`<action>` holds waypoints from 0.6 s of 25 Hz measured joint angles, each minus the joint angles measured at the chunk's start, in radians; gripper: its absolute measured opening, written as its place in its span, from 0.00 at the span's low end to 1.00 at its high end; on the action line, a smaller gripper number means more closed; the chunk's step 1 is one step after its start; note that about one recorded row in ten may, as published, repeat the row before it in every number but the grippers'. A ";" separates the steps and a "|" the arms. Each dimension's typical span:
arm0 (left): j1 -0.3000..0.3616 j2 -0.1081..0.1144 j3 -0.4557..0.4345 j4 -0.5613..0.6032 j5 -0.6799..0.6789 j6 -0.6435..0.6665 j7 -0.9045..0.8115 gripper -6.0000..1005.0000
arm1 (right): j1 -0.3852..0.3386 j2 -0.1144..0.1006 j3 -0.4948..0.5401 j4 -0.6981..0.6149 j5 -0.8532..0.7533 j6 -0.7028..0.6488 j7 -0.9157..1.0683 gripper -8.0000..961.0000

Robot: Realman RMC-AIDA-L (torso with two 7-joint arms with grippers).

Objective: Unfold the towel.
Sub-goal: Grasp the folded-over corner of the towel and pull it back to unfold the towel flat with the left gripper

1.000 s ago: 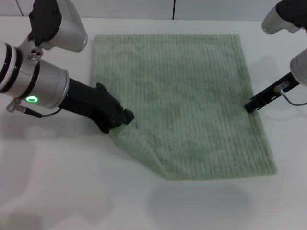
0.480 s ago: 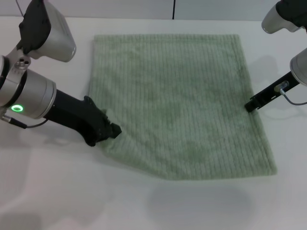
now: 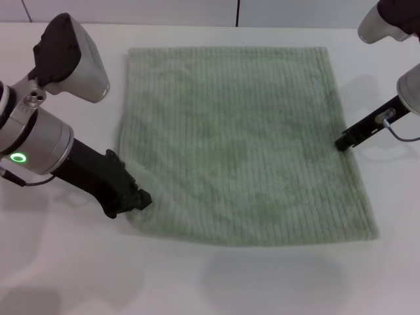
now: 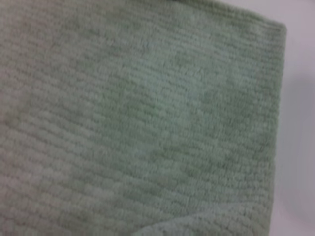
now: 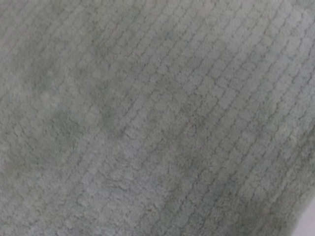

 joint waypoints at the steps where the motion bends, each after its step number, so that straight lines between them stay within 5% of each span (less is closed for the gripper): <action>1: -0.007 -0.001 0.014 0.001 0.021 -0.001 -0.014 0.11 | 0.001 0.000 0.000 0.000 0.000 0.000 0.000 0.01; 15: -0.040 -0.005 0.103 0.002 0.104 -0.001 -0.074 0.12 | 0.004 0.003 0.002 0.001 -0.009 0.000 0.000 0.01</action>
